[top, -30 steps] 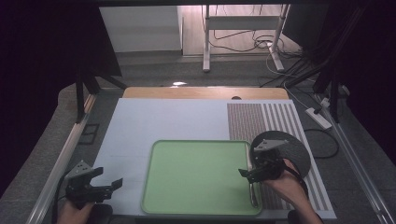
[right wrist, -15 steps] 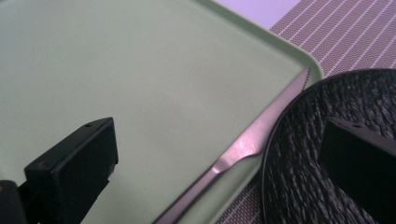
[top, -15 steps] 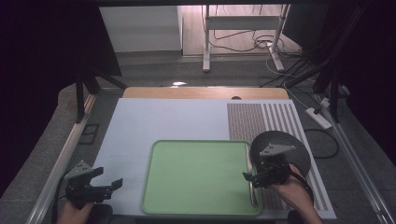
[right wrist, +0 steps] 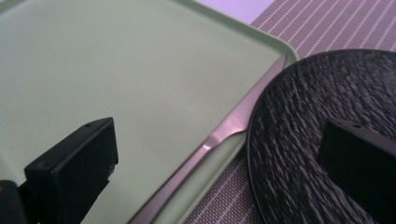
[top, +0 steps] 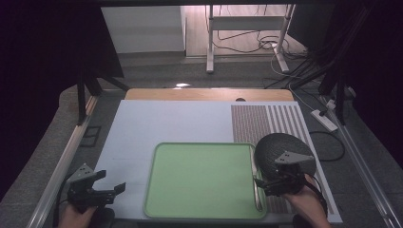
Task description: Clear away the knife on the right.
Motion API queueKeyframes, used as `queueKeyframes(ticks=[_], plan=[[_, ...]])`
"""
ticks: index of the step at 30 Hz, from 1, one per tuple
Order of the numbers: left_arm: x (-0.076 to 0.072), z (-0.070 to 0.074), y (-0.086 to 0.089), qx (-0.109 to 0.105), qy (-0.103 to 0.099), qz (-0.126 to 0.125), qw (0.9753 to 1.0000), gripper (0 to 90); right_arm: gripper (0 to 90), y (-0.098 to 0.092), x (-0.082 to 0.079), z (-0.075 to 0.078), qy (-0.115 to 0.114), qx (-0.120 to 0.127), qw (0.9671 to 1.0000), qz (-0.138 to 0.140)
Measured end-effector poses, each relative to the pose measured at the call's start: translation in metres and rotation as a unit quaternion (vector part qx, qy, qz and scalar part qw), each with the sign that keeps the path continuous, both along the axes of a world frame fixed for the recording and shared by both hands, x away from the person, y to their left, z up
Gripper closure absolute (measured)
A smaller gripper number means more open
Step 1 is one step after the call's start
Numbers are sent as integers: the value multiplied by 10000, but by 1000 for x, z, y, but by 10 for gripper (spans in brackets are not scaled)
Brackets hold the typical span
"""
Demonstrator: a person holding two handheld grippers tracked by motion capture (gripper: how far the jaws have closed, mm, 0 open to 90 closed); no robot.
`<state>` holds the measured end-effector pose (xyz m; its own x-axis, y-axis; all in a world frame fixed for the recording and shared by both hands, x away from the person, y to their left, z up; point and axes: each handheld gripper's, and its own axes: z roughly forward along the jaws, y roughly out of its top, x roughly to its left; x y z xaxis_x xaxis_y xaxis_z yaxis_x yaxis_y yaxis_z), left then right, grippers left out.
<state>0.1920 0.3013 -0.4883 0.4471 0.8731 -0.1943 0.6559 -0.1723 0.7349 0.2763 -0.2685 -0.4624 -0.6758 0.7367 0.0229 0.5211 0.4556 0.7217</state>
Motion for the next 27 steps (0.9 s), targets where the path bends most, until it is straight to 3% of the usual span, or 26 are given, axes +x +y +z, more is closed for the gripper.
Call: queueKeyframes(ticks=[27], plan=[[1, 0, -1, 41, 41, -29, 10000, 35, 0, -38, -30, 0, -149, 192, 9978, -615]])
